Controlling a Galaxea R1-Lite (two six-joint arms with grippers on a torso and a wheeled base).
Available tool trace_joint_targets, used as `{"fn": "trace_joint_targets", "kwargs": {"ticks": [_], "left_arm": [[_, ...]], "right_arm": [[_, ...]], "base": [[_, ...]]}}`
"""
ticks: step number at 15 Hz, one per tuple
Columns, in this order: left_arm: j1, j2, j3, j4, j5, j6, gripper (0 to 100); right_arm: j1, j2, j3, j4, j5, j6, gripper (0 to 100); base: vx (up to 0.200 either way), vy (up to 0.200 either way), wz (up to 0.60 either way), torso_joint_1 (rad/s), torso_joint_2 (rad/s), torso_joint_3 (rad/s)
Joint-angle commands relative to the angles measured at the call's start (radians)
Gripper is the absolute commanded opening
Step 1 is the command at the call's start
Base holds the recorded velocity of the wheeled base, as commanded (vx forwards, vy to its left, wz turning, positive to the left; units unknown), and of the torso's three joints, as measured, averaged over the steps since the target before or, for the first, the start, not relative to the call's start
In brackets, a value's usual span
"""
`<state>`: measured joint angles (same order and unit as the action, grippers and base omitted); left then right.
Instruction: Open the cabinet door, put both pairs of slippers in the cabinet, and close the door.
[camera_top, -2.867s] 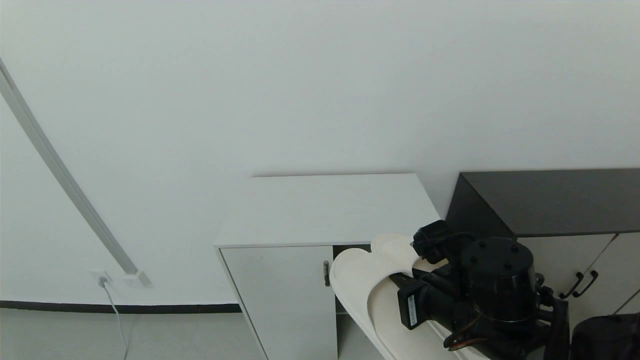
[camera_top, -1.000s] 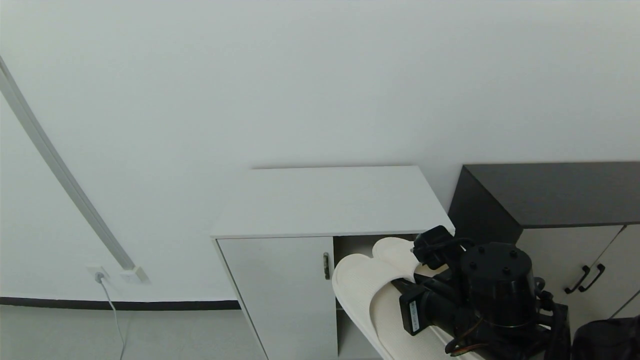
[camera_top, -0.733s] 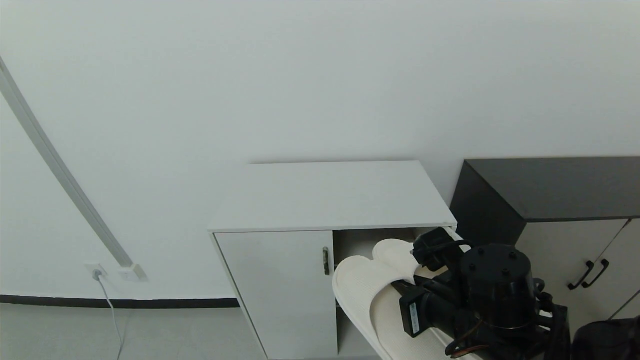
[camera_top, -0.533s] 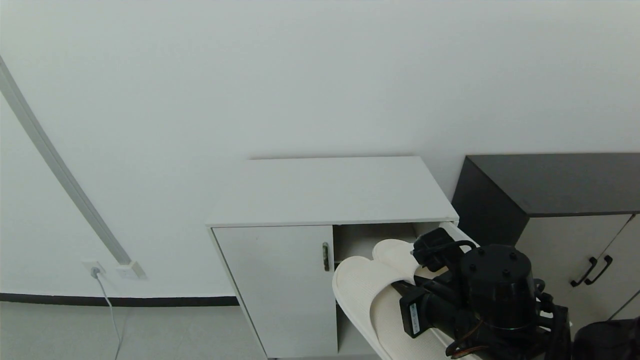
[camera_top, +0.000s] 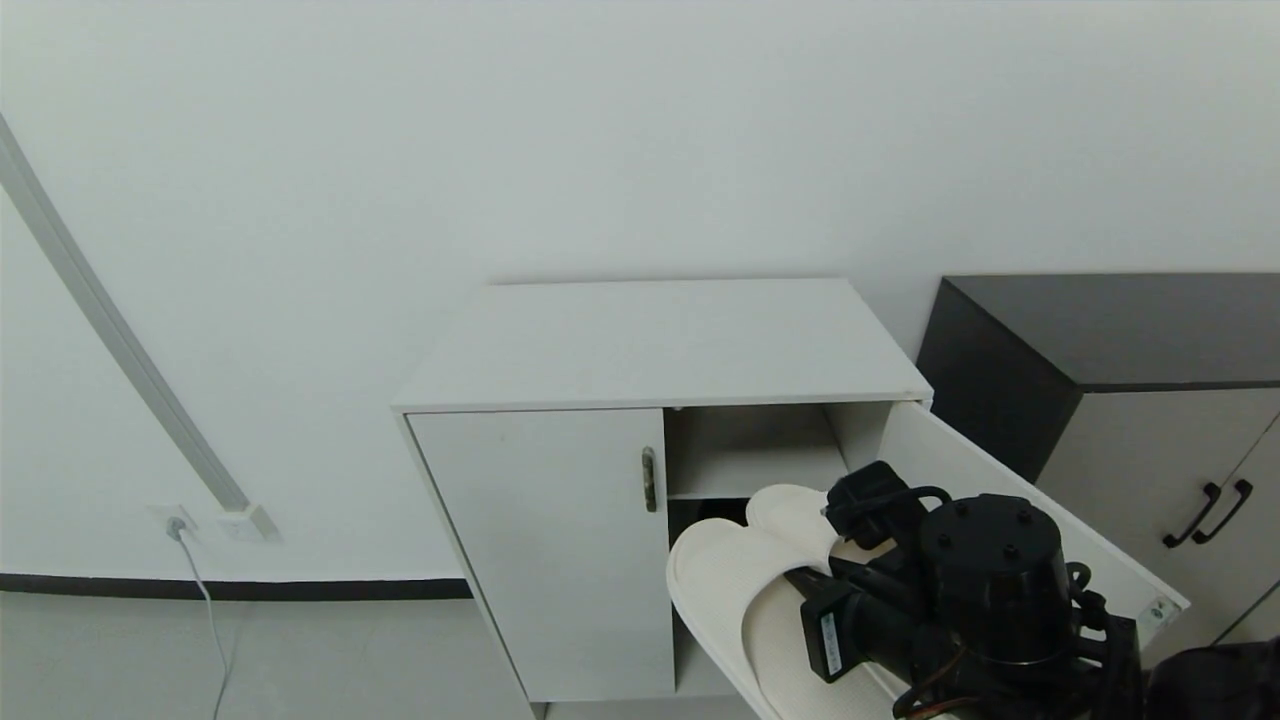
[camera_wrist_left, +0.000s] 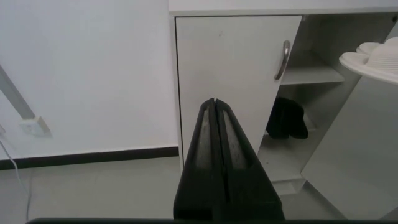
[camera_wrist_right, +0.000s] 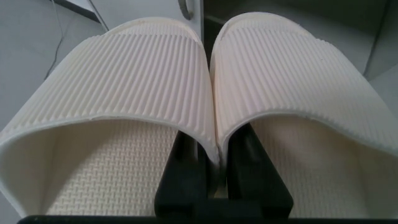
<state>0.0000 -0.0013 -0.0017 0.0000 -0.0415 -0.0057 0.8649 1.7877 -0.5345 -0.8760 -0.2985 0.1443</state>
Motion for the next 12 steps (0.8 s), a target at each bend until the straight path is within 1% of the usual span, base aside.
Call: {"fn": "trace_joint_targets", "kwargs": {"ticks": [1, 6, 12], "left_arm": [[0.0, 0.001, 0.0, 0.0, 0.0, 0.0, 0], [0.0, 0.001, 0.0, 0.0, 0.0, -0.002, 0], [0.0, 0.001, 0.0, 0.0, 0.0, 0.0, 0]], "right_arm": [[0.0, 0.009, 0.001, -0.006, -0.001, 0.0, 0], [0.002, 0.015, 0.005, -0.017, -0.002, -0.002, 0], [0.005, 0.013, 0.011, -0.021, -0.002, -0.002, 0]], "base": [[0.0, 0.0, 0.0, -0.232, 0.55, 0.33], [0.0, 0.0, 0.0, -0.207, 0.53, 0.322], [0.0, 0.0, 0.0, -0.173, 0.5, 0.322]]}}
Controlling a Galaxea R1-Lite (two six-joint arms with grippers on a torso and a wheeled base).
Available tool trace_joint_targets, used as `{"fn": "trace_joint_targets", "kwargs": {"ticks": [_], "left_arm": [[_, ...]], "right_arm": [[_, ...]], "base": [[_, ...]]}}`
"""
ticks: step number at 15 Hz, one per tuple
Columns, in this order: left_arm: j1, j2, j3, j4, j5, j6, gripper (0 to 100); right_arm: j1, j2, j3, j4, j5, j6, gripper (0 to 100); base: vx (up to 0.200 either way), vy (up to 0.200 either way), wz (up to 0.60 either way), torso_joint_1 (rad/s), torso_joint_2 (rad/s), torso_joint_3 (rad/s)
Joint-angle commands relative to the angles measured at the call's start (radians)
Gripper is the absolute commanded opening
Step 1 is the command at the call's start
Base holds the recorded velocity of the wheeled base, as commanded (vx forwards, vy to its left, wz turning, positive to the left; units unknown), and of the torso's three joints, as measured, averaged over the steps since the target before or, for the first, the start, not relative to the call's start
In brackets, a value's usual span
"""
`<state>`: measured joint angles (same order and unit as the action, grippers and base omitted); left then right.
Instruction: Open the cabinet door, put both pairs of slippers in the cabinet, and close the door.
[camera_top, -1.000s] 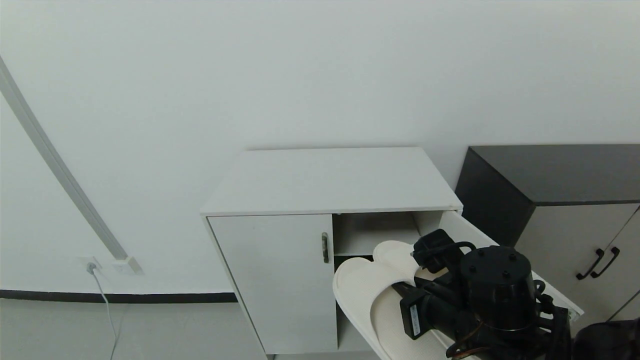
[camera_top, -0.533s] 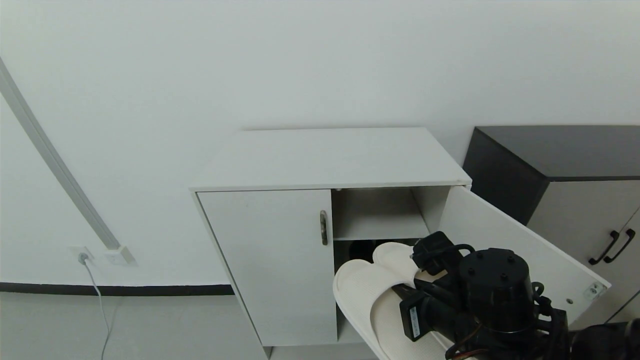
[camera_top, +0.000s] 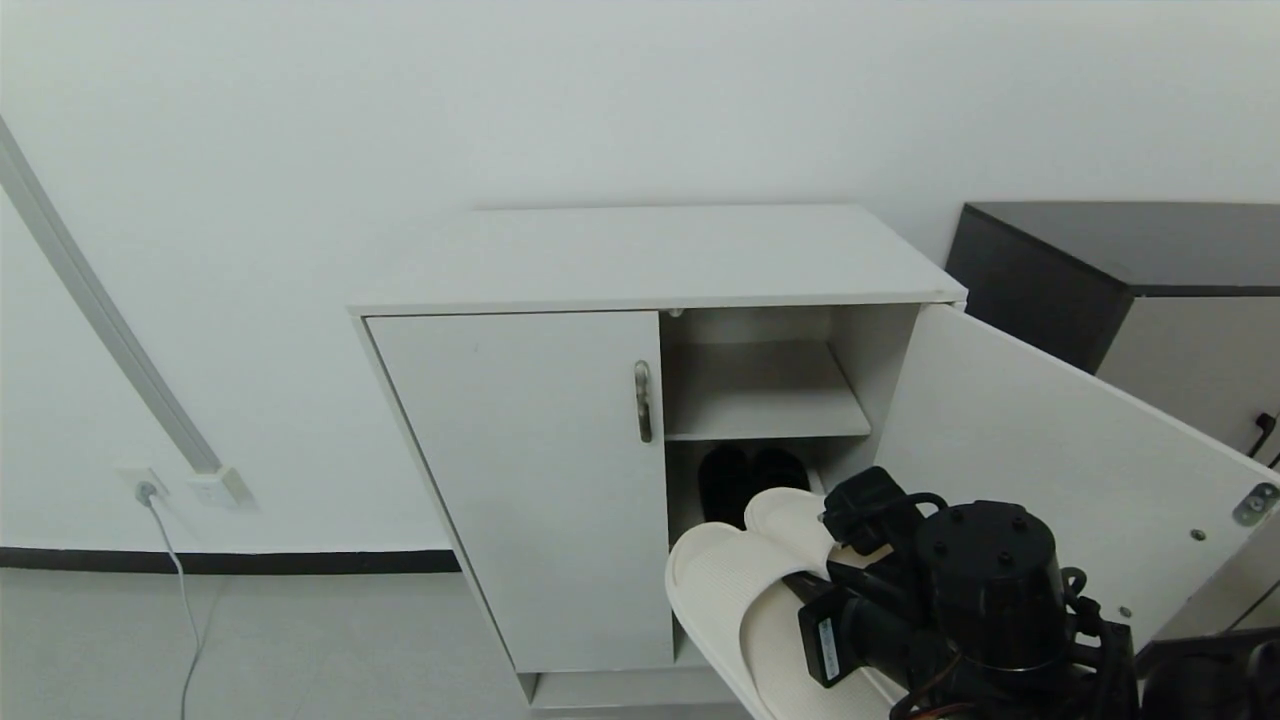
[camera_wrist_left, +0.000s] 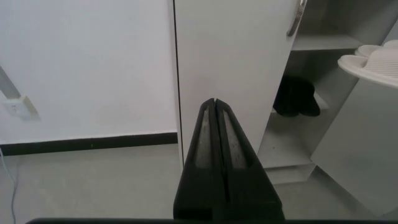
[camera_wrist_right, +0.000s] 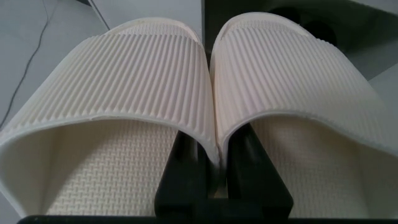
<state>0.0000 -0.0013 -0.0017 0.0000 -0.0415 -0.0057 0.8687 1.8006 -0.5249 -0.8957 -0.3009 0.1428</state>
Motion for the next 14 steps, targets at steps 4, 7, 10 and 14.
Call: {"fn": "trace_joint_targets", "kwargs": {"ticks": [4, 7, 10, 14], "left_arm": [[0.0, 0.001, 0.0, 0.0, 0.0, 0.0, 0], [0.0, 0.001, 0.0, 0.0, 0.0, 0.0, 0], [0.0, 0.001, 0.0, 0.0, 0.0, 0.0, 0], [0.0, 0.001, 0.0, 0.0, 0.0, 0.0, 0]], "right_arm": [[0.003, 0.0, 0.002, -0.002, 0.0, 0.0, 0], [0.004, 0.0, 0.005, -0.002, 0.0, 0.0, 0], [0.006, 0.0, 0.006, -0.002, 0.0, 0.0, 0], [0.009, 0.0, 0.011, -0.002, 0.0, 0.0, 0]], "base": [[0.0, 0.0, 0.0, -0.139, 0.47, 0.329], [0.0, 0.0, 0.0, -0.106, 0.46, 0.351], [0.0, 0.0, 0.0, -0.066, 0.45, 0.372], [0.0, 0.0, 0.0, -0.027, 0.41, 0.382]]}}
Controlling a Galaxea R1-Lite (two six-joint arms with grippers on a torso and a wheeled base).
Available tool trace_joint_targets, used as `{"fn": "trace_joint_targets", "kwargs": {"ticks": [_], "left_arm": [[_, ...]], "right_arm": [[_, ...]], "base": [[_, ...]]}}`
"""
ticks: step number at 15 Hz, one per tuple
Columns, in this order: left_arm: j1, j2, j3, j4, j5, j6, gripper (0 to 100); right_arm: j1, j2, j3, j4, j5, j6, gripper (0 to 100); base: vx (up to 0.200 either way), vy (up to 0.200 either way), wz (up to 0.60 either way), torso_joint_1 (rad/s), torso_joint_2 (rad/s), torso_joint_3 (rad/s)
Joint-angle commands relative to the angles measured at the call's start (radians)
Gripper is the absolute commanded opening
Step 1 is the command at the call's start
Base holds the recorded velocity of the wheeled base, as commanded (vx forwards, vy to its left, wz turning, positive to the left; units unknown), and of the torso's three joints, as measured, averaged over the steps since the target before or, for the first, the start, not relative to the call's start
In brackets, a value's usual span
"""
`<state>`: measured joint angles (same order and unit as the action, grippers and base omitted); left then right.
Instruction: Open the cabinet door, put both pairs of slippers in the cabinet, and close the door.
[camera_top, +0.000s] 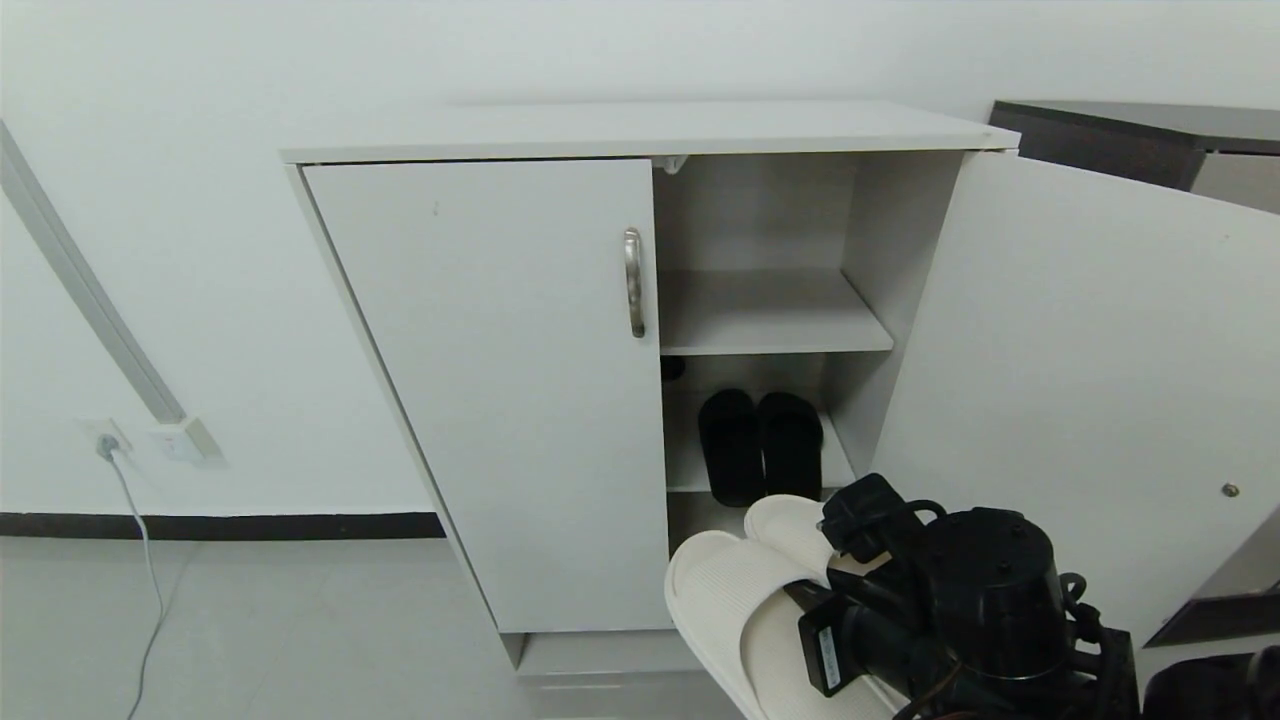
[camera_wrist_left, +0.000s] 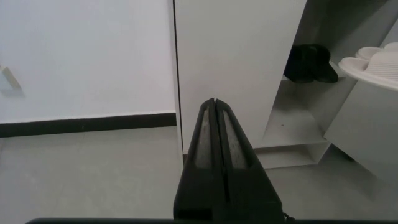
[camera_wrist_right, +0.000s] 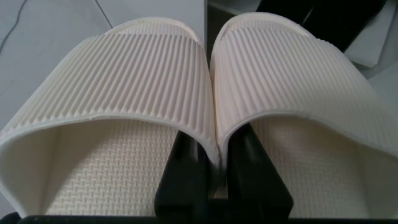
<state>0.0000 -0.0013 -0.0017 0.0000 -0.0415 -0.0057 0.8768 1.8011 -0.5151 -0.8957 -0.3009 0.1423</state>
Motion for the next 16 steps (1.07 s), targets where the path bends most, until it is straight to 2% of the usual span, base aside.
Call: {"fn": "trace_joint_targets", "kwargs": {"ticks": [1, 6, 8, 10, 11, 13, 15, 16], "left_arm": [[0.0, 0.001, 0.0, 0.0, 0.0, 0.0, 0], [0.0, 0.001, 0.0, 0.0, 0.0, -0.002, 0], [0.0, 0.001, 0.0, 0.0, 0.0, 0.0, 0], [0.0, 0.001, 0.0, 0.0, 0.0, 0.0, 0], [0.0, 0.001, 0.0, 0.0, 0.0, 0.0, 0], [0.0, 0.001, 0.0, 0.0, 0.0, 0.0, 0], [0.0, 0.001, 0.0, 0.0, -0.001, 0.001, 0], [0.0, 0.001, 0.0, 0.0, -0.001, 0.001, 0]], "right_arm": [[0.001, 0.0, 0.003, -0.002, 0.0, 0.0, 0], [-0.002, 0.018, -0.005, -0.04, -0.02, -0.007, 0], [0.021, 0.112, -0.088, -0.043, -0.241, -0.003, 0], [0.042, 0.135, -0.114, -0.043, -0.276, 0.023, 0], [0.042, 0.138, -0.172, 0.003, -0.281, 0.048, 0], [0.042, 0.103, -0.289, 0.233, -0.319, 0.175, 0], [0.041, 0.089, -0.442, 0.451, -0.432, 0.261, 0], [0.039, 0.087, -0.502, 0.5, -0.474, 0.267, 0]], "base": [[0.0, 0.0, 0.0, 0.012, 0.2, 0.178], [0.0, 0.0, 0.0, 0.0, 0.03, 0.03], [0.0, 0.0, 0.0, 0.0, 0.0, 0.0], [0.0, 0.0, 0.0, 0.0, 0.0, 0.0], [0.0, 0.0, 0.0, 0.0, 0.0, 0.0], [0.0, 0.0, 0.0, 0.0, 0.0, 0.0], [0.0, 0.0, 0.0, 0.0, 0.0, 0.0], [0.0, 0.0, 0.0, 0.0, 0.0, 0.0]]}}
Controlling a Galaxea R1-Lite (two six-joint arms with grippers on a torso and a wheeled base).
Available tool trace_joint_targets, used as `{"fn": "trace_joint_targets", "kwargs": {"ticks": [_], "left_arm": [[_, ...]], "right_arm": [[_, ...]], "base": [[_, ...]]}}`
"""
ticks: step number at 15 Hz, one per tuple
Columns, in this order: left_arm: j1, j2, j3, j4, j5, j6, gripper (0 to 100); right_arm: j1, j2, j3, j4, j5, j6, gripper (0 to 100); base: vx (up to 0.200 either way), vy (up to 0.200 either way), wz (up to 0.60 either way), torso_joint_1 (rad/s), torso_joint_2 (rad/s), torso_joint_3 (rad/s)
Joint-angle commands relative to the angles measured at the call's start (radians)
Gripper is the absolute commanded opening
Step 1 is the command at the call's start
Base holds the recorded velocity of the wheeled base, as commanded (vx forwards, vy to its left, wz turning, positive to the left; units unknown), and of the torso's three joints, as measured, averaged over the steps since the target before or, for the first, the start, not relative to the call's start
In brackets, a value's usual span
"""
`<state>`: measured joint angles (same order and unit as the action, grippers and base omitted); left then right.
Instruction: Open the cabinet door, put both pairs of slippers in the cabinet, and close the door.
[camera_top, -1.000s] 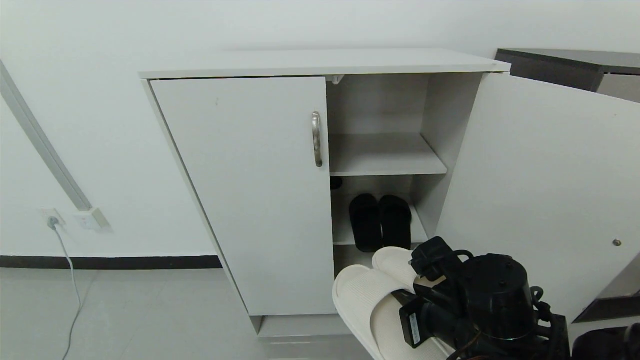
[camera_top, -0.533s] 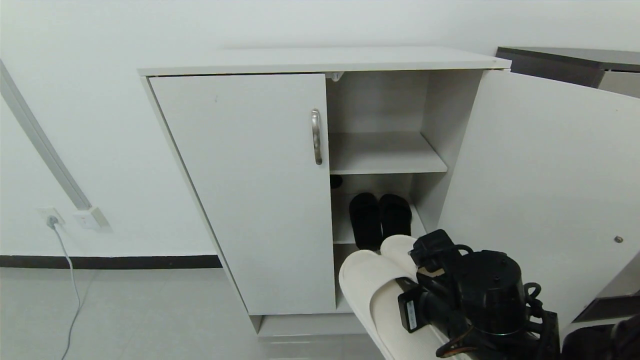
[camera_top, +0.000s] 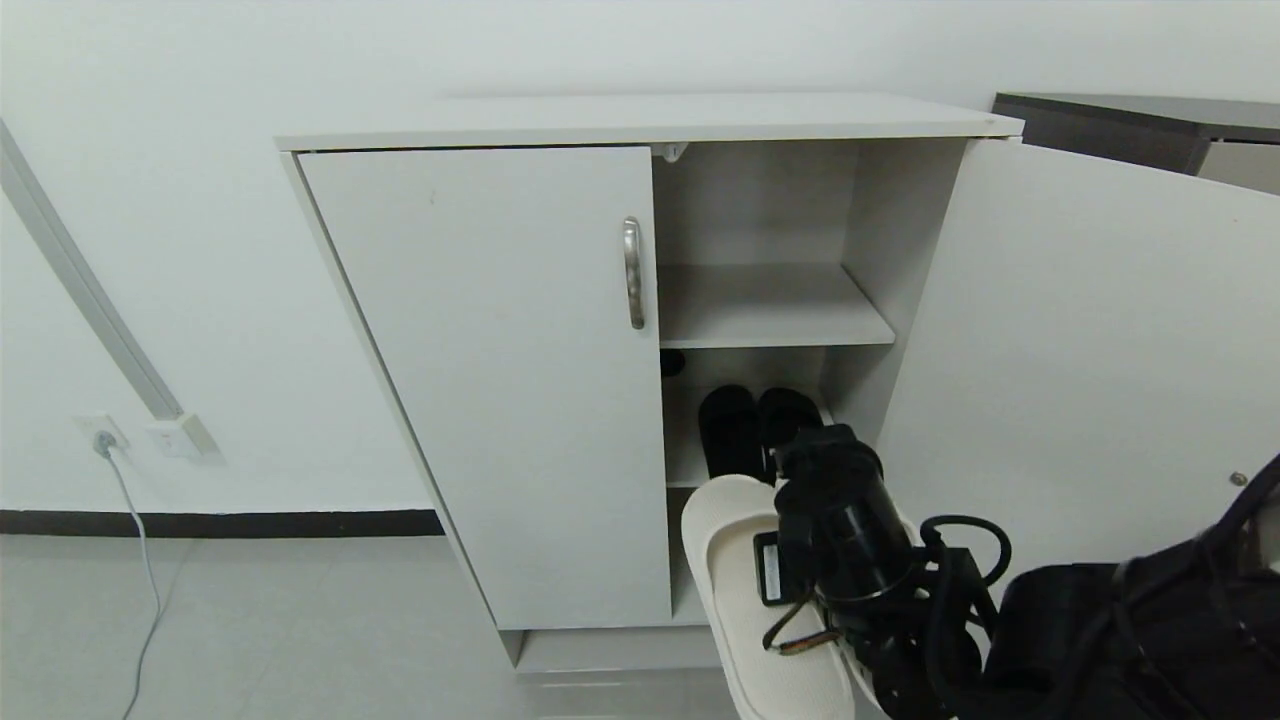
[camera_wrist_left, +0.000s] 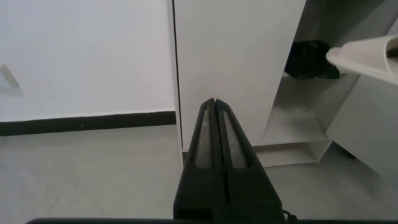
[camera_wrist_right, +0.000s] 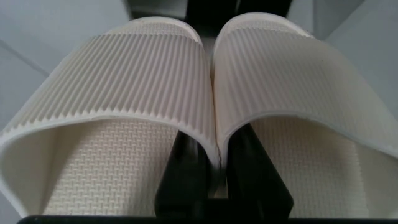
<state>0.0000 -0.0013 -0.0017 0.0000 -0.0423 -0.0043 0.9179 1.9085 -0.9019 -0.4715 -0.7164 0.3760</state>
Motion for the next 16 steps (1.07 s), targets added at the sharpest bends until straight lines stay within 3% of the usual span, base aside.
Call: {"fn": "trace_joint_targets", "kwargs": {"ticks": [1, 6, 14, 16], "left_arm": [[0.0, 0.001, 0.0, 0.0, -0.001, -0.002, 0], [0.0, 0.001, 0.0, 0.0, 0.001, 0.0, 0], [0.0, 0.001, 0.0, 0.0, -0.001, 0.001, 0], [0.0, 0.001, 0.0, 0.0, -0.001, 0.001, 0]], "right_arm": [[-0.005, -0.025, -0.16, 0.103, -0.078, 0.026, 0], [-0.051, -0.069, -0.285, 0.096, -0.084, -0.157, 0], [-0.079, -0.065, -0.322, 0.094, -0.084, -0.201, 0], [-0.079, -0.063, -0.319, 0.096, -0.084, -0.207, 0]], "base": [[0.0, 0.0, 0.0, 0.0, 0.0, 0.0], [0.0, 0.0, 0.0, 0.0, 0.0, 0.0], [0.0, 0.0, 0.0, 0.0, 0.0, 0.0], [0.2, 0.0, 0.0, 0.007, 0.0, 0.0]]}}
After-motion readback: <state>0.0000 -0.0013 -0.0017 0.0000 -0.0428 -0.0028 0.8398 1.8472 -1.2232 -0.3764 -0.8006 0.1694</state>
